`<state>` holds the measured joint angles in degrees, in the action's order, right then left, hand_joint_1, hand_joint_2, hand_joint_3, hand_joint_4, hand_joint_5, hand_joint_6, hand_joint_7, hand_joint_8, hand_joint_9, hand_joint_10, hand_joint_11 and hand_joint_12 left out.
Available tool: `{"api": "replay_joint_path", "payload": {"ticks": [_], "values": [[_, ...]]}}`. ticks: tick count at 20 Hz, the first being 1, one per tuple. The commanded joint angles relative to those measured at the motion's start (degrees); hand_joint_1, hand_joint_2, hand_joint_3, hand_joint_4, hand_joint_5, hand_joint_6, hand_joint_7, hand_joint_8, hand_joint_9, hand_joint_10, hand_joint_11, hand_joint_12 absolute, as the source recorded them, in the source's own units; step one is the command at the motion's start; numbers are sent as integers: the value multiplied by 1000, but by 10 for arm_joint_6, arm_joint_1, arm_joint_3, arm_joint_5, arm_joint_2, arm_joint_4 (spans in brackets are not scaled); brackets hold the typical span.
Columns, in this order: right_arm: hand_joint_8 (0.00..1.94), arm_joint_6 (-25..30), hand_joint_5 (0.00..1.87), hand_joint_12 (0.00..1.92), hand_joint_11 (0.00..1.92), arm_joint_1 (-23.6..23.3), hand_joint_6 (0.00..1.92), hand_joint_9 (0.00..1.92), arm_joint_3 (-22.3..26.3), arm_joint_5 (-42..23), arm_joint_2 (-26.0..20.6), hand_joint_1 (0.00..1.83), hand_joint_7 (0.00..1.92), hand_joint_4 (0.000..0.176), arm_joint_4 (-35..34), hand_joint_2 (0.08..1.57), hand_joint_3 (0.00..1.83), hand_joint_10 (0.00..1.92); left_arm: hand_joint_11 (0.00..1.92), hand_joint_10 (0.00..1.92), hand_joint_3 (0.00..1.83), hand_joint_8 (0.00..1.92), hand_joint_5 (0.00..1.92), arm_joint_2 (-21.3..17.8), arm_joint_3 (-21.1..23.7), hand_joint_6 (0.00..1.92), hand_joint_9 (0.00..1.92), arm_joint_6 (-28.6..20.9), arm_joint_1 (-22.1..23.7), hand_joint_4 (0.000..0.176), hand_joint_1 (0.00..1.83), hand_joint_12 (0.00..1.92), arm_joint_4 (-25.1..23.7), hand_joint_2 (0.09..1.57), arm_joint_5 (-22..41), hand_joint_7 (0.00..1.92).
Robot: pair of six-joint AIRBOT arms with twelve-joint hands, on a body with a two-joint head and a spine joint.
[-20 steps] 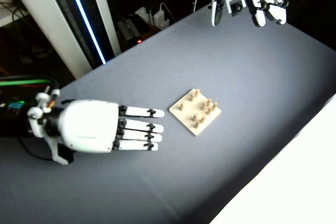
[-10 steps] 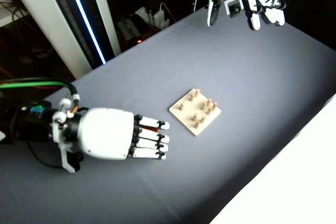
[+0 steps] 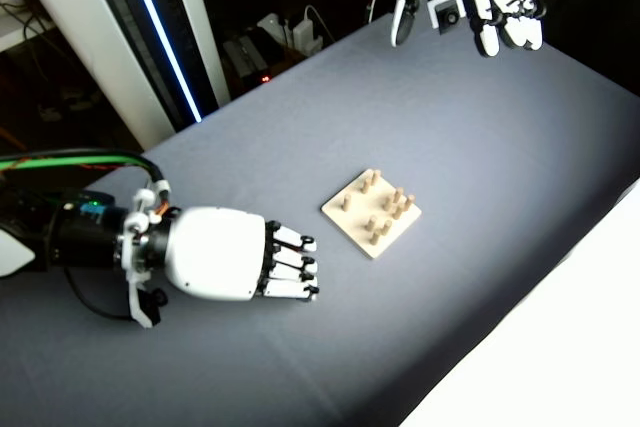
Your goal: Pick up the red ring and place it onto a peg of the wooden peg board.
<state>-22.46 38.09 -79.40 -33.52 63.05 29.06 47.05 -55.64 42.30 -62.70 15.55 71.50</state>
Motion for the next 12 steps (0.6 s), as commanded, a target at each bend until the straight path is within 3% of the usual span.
{"api": "replay_joint_path", "payload": {"ticks": [1,2,4,7,8,9,10,11,12], "values": [[32,2,744,1113,172,-5,8,747,-2,-45,0,1142,805,0,-14,974,0,48,0,0,0,0,405,1,-2,0,111,-2,1,0,561,388,1,904,70,184],[32,2,777,1200,173,-5,6,781,-2,-45,0,1128,836,0,-14,973,0,58,0,0,0,1,406,1,-3,1,111,-3,1,0,561,375,1,906,70,185],[50,2,836,1302,288,-5,7,873,-2,-45,0,1161,911,0,-14,952,0,114,0,8,0,2,419,1,-3,1,150,-4,1,0,531,553,1,903,70,209],[98,2,952,1384,494,-5,2,806,-3,-44,0,1184,1001,0,-14,979,1,645,0,6,0,2,420,1,-3,0,121,-6,0,0,563,444,1,901,70,189],[935,2,1066,1409,551,-5,454,714,-3,-43,0,1249,1009,0,-14,1062,10,906,0,3,1,0,419,1,-3,0,113,-6,0,0,576,400,1,904,70,182],[1167,1,1020,1347,582,-5,704,748,-3,-42,0,1239,951,0,-14,1109,2,843,0,4,2,3,422,1,-3,1,117,-6,0,0,569,391,1,907,70,188],[678,1,1005,1308,536,-5,884,758,-3,-41,0,1183,814,0,-14,1094,10,738,0,9,4,7,427,1,-3,3,129,-7,0,0,554,394,1,911,70,200],[400,1,1013,1328,550,-5,902,791,-3,-40,0,1175,867,0,-14,1089,5,703,0,6,2,2,426,1,-3,1,130,-7,0,0,529,425,1,910,70,195],[1029,1,1006,1331,591,-5,831,833,-3,-40,0,1216,921,0,-14,1120,0,703,0,5,1,1,429,1,-3,1,138,-7,0,0,516,466,1,908,70,195]]}}
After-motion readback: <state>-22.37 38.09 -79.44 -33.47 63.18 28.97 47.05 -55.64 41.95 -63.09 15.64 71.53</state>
